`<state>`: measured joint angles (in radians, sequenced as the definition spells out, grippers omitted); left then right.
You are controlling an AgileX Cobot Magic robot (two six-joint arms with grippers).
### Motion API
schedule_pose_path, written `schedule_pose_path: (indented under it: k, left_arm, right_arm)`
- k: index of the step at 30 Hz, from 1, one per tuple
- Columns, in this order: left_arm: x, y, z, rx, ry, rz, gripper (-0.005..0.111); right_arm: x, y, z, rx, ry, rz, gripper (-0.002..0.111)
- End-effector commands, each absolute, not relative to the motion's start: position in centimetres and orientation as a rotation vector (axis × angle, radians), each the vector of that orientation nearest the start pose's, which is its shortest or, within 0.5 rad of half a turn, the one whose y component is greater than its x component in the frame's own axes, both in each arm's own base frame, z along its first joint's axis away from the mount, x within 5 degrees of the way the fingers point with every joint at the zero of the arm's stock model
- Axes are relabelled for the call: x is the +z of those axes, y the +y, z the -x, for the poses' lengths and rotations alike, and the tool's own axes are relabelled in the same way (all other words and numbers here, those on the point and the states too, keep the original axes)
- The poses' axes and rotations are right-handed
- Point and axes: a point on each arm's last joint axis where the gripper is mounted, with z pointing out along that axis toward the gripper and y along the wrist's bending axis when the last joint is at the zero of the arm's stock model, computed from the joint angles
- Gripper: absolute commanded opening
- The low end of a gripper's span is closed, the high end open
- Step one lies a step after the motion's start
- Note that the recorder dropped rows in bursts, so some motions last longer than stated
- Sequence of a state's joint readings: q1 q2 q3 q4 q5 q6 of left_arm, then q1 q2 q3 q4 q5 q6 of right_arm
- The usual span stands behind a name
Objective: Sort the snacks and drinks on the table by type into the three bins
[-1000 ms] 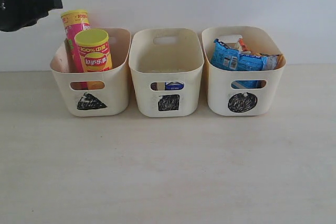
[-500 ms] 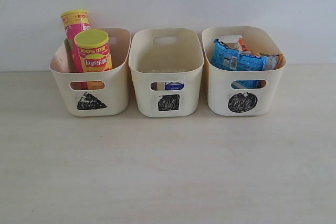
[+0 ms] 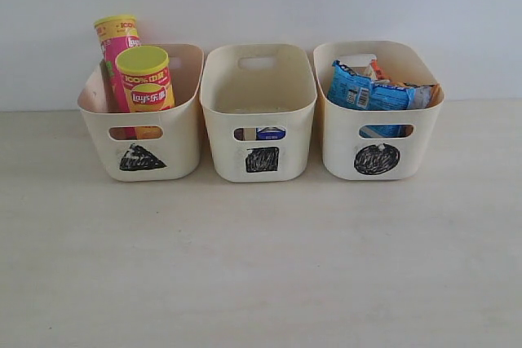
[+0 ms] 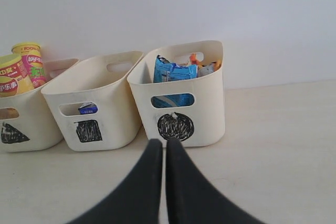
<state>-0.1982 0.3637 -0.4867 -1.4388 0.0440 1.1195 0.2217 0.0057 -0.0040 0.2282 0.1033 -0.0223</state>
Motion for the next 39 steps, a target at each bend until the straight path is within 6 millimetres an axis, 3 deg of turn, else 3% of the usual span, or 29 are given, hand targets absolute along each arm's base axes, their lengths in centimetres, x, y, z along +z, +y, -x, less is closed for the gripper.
schedule_pose_path:
  k: [1, 5, 14, 18, 21, 26, 33, 39]
  left_arm:
    - [35.6, -1.7, -5.9, -0.487, 1.306, 0.045, 0.004]
    - [35.9, -1.5, -4.9, -0.491, 1.263, 0.041, 0.004]
    - [35.7, -1.2, -5.0, -0.461, 1.261, 0.062, 0.004]
    - [33.5, -0.6, -6.0, -0.392, 1.265, 0.128, 0.004]
    - [32.9, -1.1, -6.1, -0.345, 1.262, 0.024, 0.004]
    - [31.3, -0.2, -6.6, -0.255, 1.426, 0.163, 0.004]
    - [28.9, 0.9, -5.7, -0.103, 1.497, 0.311, 0.004]
    - [25.7, 0.6, -4.8, 0.010, 1.522, 0.202, 0.004]
  right_arm:
    - [20.4, 1.4, -5.5, 0.347, 1.592, 0.030, 0.000]
    - [20.4, 1.4, -5.5, 0.347, 1.592, 0.030, 0.000]
    - [20.4, 1.4, -5.5, 0.345, 1.594, 0.032, 0.000]
    - [20.4, 1.4, -5.5, 0.345, 1.594, 0.032, 0.000]
    - [20.4, 1.4, -5.5, 0.345, 1.594, 0.032, 0.000]
    - [20.4, 1.4, -5.5, 0.345, 1.594, 0.032, 0.000]
    - [20.4, 1.4, -5.5, 0.345, 1.594, 0.032, 0.000]
    - [20.4, 1.4, -5.5, 0.345, 1.594, 0.032, 0.000]
